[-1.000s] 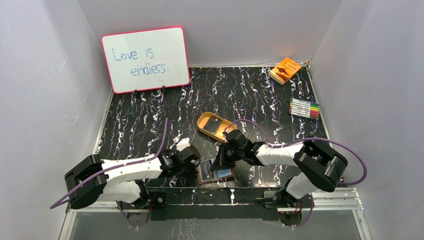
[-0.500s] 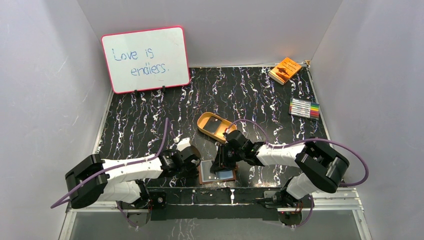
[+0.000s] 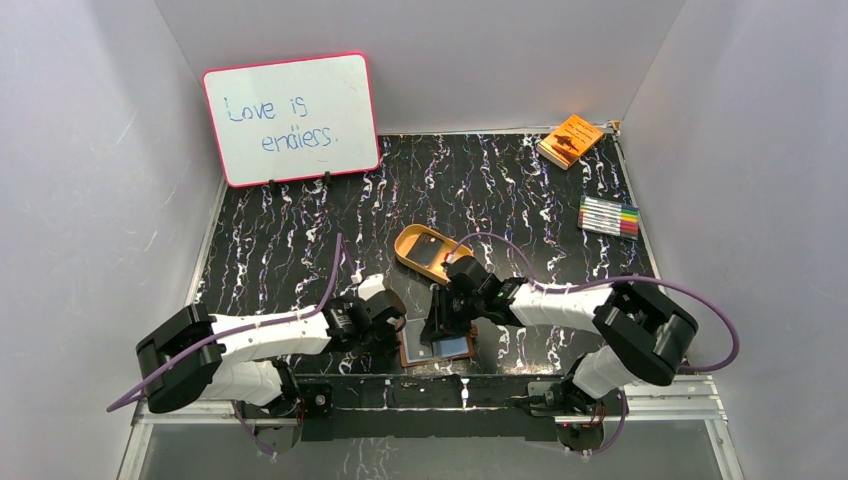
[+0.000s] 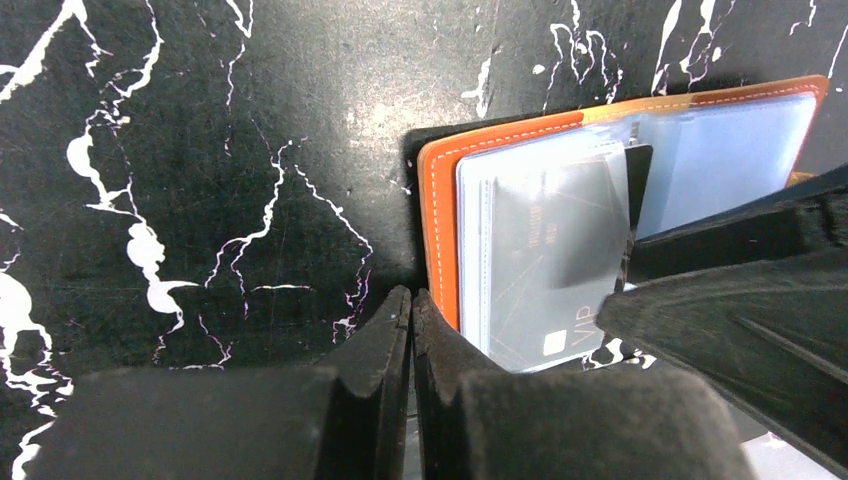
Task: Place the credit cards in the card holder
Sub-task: Insert the credit card into the card holder, then pick up the credit card from the storage box.
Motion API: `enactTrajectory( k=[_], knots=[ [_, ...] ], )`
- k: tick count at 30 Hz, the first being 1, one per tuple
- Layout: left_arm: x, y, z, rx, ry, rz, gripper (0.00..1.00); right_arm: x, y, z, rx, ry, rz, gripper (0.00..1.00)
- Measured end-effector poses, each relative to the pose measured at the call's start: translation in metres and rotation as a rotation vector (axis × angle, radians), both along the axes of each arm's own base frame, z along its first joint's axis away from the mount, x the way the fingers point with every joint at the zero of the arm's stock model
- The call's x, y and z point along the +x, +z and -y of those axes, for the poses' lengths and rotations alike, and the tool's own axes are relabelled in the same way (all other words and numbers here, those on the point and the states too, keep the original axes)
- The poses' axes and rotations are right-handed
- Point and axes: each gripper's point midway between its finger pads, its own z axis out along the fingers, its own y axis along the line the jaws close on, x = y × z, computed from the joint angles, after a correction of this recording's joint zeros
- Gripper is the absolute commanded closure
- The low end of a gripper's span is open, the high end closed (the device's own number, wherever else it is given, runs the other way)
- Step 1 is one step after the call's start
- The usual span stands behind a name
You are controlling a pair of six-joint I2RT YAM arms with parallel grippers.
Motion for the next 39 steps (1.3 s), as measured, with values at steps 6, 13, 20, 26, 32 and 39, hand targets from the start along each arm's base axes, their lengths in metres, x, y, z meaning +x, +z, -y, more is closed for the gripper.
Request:
enactTrajectory(
  k=[6,13,20,26,32,39],
  knots=[
    [0.002,0.002,-0.014,0.043,0.034,0.018,0.91,0.007,0.029,0.01,-0.034,-0.013,0.076,0.37],
    [0.004,0.015,-0.035,0.076,0.072,0.065,0.63,0.03,0.076,0.021,-0.072,-0.046,0.24,0.28],
    [0.015,0.051,-0.042,-0.009,0.12,0.17,0.43,0.098,0.109,0.04,-0.065,-0.238,0.388,0.26],
    [0.019,0.075,-0.043,-0.105,0.151,0.232,0.41,0.163,0.09,0.055,-0.057,-0.429,0.354,0.27],
    [0.018,0.074,-0.046,-0.103,0.161,0.225,0.41,0.179,0.057,0.036,-0.068,-0.442,0.275,0.28],
    [0.016,0.07,-0.048,-0.098,0.168,0.217,0.41,0.192,0.038,0.023,-0.077,-0.484,0.214,0.33]
  ],
)
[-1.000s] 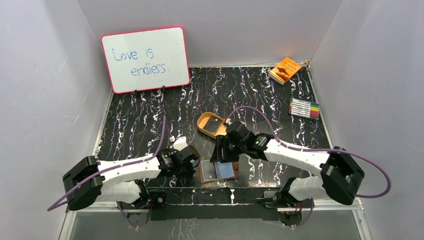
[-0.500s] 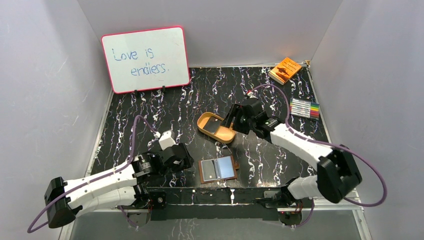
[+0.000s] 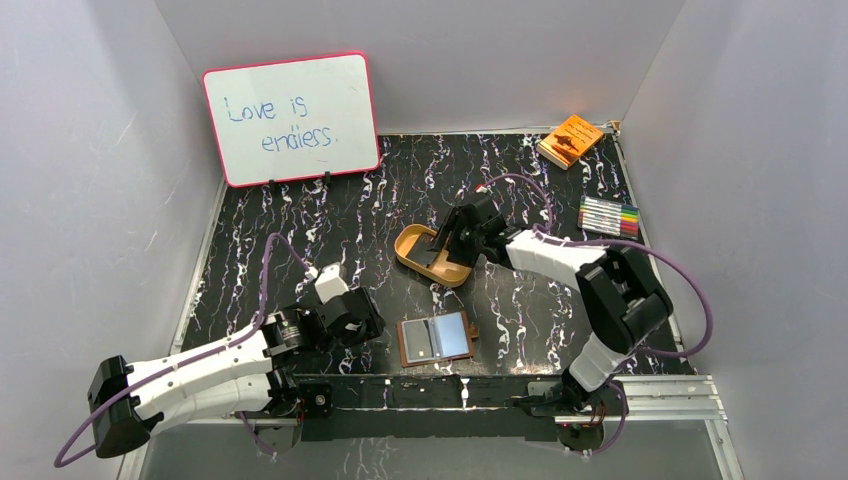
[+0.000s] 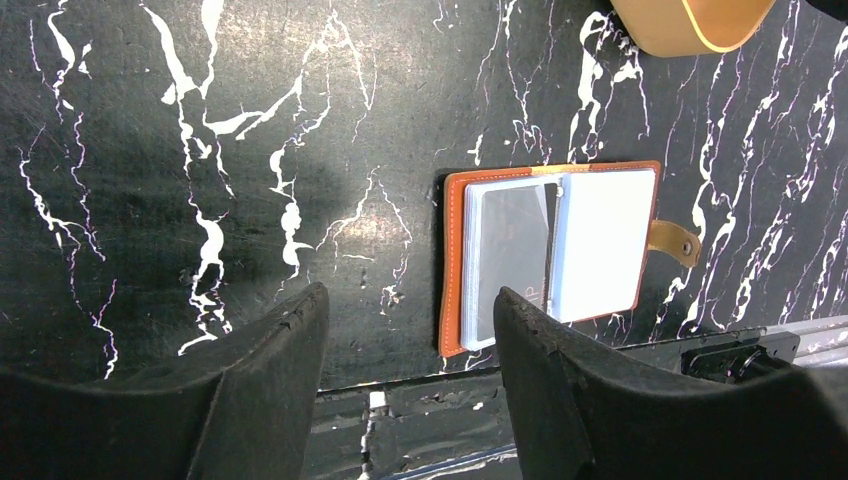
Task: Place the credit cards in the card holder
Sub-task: Pick up the credit card from the storage box.
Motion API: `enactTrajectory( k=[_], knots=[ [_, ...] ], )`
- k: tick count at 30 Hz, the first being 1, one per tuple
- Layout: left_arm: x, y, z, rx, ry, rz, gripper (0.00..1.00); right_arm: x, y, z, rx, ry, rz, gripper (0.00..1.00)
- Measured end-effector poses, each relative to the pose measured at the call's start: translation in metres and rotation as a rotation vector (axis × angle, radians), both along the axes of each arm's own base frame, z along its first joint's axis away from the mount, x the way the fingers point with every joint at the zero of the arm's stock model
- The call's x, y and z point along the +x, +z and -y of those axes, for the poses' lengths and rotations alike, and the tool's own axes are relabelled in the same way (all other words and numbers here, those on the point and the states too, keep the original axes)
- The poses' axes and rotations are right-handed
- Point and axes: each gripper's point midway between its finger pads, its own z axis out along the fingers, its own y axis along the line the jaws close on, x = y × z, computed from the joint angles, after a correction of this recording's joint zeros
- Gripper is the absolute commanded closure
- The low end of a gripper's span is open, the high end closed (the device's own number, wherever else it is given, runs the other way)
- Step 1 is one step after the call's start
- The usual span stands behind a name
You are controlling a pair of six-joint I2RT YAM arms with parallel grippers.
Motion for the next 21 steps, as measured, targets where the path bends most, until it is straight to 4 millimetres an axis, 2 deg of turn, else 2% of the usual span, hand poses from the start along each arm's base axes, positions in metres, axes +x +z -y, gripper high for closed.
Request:
enactTrajectory(
  k=[11,21],
  knots=[
    [-0.001,-0.001,-0.001,-0.005,0.008,-0.004,0.41,0.016,-0.025,-0.013,-0.012,-0.036,-0.064,0.42],
    [-0.003,-0.008,-0.004,0.006,0.014,-0.021,0.41,0.017,-0.037,-0.014,-0.033,-0.042,-0.093,0.56]
  ],
)
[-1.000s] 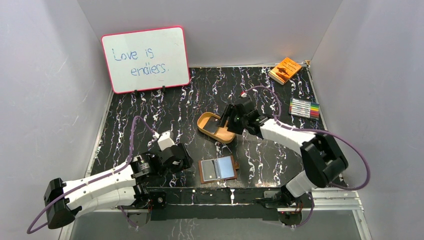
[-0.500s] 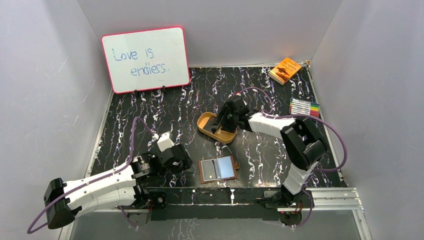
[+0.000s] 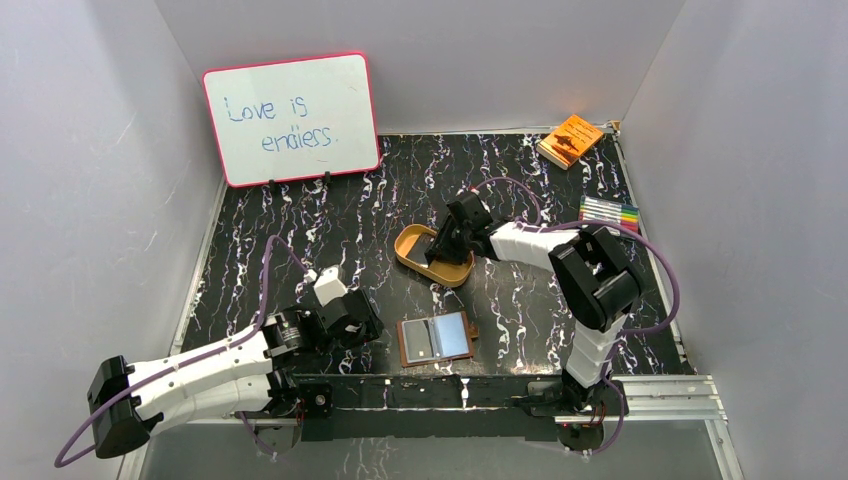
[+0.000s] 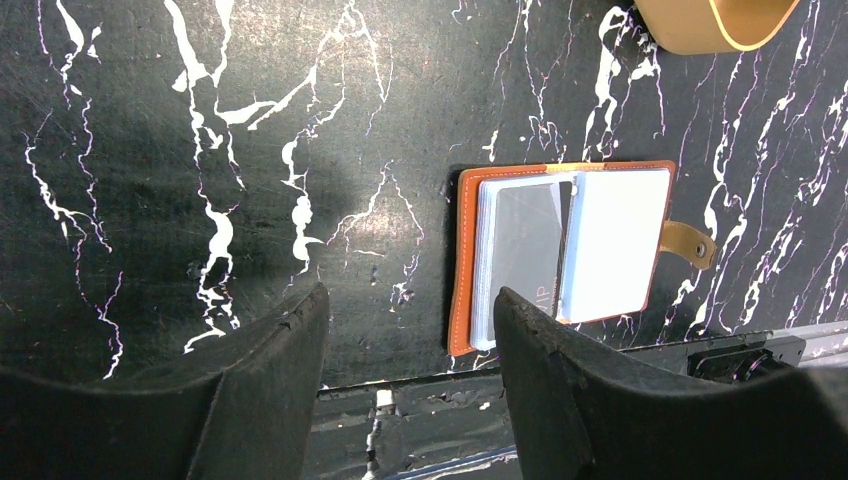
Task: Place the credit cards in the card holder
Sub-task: Pick up the credit card from the storage box.
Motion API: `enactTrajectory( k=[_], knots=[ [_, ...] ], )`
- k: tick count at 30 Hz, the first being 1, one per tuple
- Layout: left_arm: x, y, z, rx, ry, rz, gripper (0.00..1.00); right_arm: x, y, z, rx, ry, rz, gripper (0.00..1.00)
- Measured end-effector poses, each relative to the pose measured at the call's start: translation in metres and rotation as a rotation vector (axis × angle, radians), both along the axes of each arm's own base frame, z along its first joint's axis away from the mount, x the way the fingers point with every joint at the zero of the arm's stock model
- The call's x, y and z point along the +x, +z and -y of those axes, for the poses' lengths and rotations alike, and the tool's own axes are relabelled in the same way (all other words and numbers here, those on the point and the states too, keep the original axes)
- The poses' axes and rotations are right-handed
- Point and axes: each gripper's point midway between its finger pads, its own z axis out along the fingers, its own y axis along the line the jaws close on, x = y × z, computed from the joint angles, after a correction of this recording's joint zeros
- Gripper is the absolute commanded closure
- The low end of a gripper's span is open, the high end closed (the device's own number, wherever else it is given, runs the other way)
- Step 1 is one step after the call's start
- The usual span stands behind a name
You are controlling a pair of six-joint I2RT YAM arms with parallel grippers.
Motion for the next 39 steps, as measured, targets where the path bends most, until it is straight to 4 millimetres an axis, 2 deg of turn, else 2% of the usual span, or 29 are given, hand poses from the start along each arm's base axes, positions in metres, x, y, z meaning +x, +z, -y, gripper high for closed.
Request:
enactTrajectory(
  k=[8,12,16,20,26,39],
  knots=[
    [-0.001,0.0,0.0,-0.002,0.002,-0.005,0.41,0.001,0.0,-0.003,0.026,-0.002,0.013,0.66],
    [-0.001,-0.002,0.0,0.002,0.002,-0.007,0.41,-0.007,0.002,0.003,0.037,-0.012,0.017,0.69],
    [-0.001,-0.003,0.0,0.008,0.0,-0.013,0.41,-0.011,0.003,0.007,0.039,-0.014,0.016,0.8],
    [-0.002,-0.003,0.0,0.005,0.002,-0.014,0.41,-0.012,0.011,0.007,0.052,-0.015,0.03,0.86],
    [-0.002,-0.003,0.0,0.005,0.003,-0.015,0.41,-0.012,0.036,0.007,0.086,-0.015,0.074,1.0],
    [-0.002,-0.004,0.0,0.008,0.002,-0.016,0.41,-0.016,0.037,0.012,0.084,-0.024,0.047,1.0]
  ],
)
